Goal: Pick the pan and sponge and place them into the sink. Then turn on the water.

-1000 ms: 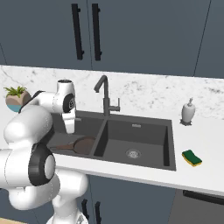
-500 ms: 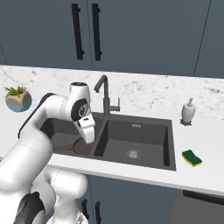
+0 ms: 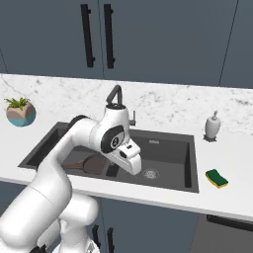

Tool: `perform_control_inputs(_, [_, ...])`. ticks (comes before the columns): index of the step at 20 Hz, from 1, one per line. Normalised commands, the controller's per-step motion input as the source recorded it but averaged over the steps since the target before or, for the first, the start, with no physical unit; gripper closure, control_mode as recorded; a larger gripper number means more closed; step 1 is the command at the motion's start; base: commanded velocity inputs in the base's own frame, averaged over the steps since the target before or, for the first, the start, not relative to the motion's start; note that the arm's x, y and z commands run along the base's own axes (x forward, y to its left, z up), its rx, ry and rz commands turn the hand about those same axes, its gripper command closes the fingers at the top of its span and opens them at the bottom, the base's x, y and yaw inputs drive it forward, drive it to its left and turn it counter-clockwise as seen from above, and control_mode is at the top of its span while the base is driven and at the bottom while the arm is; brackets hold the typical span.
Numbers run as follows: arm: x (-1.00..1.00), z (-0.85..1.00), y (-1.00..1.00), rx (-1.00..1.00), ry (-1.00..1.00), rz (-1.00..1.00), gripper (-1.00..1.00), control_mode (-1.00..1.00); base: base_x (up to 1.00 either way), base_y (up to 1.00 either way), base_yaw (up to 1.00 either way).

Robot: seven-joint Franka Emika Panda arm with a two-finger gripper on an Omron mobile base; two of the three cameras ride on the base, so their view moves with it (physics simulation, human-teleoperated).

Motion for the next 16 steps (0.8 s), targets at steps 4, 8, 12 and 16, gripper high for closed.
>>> perform_control_inputs(4, [0.03, -0.01, -0.99, 0.00, 0.00, 0.36, -1.00, -1.00, 0.00, 0.00, 0.00])
perform_control_inputs(8, [0.22, -0.07, -0.92, 0.01, 0.00, 0.39, -1.00, -1.00, 0.00, 0.00, 0.00])
perform_control_inputs(12, [0.27, -0.14, -0.98, 0.04, 0.00, 0.45, -1.00, -1.00, 0.00, 0.00, 0.00])
perform_control_inputs(16, [0.38, -0.12, -0.91, 0.05, 0.00, 0.48, -1.00, -1.00, 0.00, 0.00, 0.00])
